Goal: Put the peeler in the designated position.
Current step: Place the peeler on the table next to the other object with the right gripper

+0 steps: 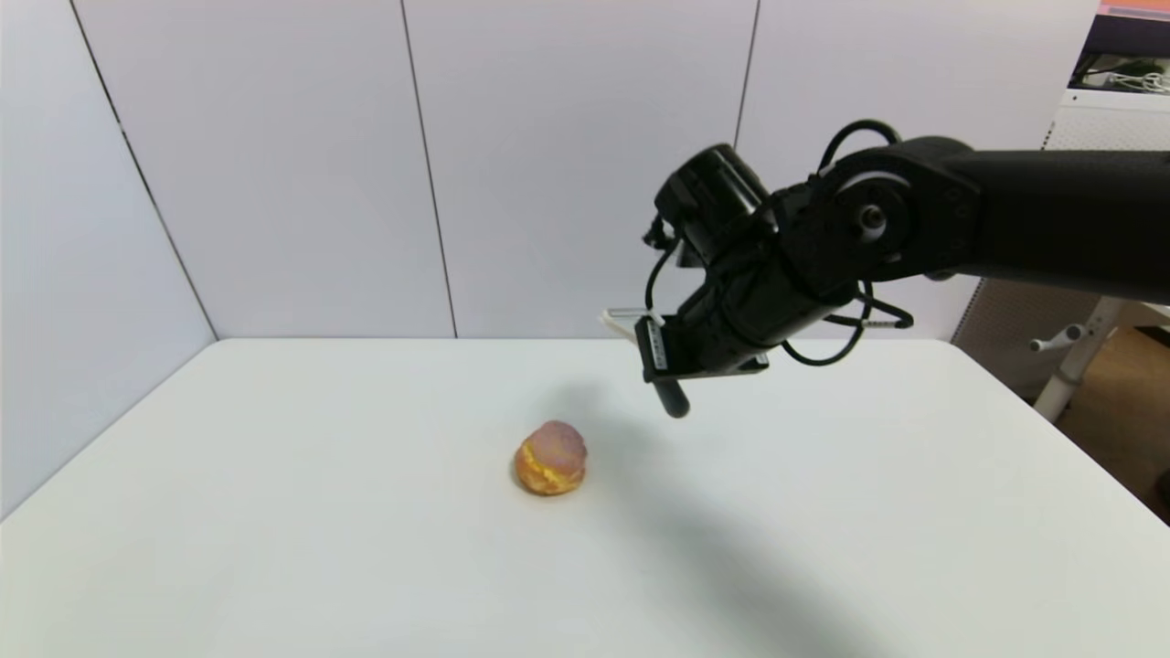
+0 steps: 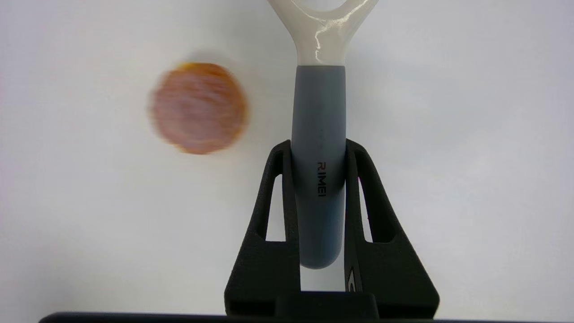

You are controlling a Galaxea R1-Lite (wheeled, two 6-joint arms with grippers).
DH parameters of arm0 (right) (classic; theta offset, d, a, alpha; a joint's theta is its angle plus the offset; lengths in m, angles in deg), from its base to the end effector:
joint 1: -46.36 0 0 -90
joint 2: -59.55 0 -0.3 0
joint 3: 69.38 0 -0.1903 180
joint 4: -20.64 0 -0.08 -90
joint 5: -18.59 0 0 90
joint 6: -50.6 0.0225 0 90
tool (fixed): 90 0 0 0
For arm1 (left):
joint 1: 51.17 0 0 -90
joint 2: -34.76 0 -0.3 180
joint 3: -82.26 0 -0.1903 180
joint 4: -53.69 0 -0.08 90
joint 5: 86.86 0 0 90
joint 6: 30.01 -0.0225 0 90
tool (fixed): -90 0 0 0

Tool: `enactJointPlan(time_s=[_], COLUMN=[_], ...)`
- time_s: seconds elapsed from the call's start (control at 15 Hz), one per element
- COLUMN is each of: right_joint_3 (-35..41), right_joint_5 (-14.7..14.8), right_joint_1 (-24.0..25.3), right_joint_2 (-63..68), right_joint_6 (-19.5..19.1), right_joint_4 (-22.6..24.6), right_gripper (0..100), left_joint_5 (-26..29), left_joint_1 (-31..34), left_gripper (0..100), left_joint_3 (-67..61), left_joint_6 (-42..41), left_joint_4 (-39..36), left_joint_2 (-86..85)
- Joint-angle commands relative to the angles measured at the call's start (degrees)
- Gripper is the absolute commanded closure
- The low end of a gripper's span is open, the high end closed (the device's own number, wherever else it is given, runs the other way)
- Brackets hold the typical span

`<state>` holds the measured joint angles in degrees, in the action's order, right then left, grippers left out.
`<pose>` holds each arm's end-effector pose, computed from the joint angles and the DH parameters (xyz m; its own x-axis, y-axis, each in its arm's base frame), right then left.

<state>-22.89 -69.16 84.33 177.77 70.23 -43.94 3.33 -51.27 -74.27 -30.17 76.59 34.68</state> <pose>0.3098 0.2406 0.2368 0.5379 0.3700 -0.7574 -0.3593 0.9135 0.1911 -0.0231 0.0000 0.0768 0.9999 -0.0051 0.0113 0.0050 1.0000 0.0028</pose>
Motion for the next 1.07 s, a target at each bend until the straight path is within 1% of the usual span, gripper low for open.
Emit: enactJointPlan(time_s=[0.07, 0.2, 0.33, 0.53, 0.8, 0.87, 1.07], right_joint_3=[-1.7, -1.7, -1.7, -1.7, -1.7, -1.7, -1.7], right_joint_5=[-2.8, -2.6, -2.6, -2.3, -1.6, -0.9, -0.4], right_joint_1=[8.3, 13.6, 16.4, 19.3, 19.1, 19.0, 18.0], right_joint_2=[-2.1, -1.4, -0.4, 1.8, 7.3, 8.4, 11.6], right_joint_6=[-1.2, -0.6, 0.1, 3.8, 5.1, 5.2, 5.9], right_joint_4=[11.3, 12.0, 12.5, 12.6, 17.9, 18.2, 18.4], right_gripper=[100, 100, 100, 100, 100, 100, 100], left_joint_5=[0.0, 0.0, 0.0, 0.0, 0.0, 0.0, 0.0], left_joint_1=[0.0, 0.0, 0.1, 0.0, 0.0, 0.0, 0.1], left_gripper=[0, 0, 0, 0, 0, 0, 0], left_joint_3=[0.0, 0.0, 0.0, 0.0, 0.0, 0.0, 0.0], left_joint_6=[0.0, 0.0, 0.0, 0.0, 0.0, 0.0, 0.0], left_joint_4=[-0.1, -0.1, 0.1, 0.1, 0.1, 0.1, -0.1], left_joint_2=[0.1, 0.1, 0.1, 0.1, 0.1, 0.1, 0.1])
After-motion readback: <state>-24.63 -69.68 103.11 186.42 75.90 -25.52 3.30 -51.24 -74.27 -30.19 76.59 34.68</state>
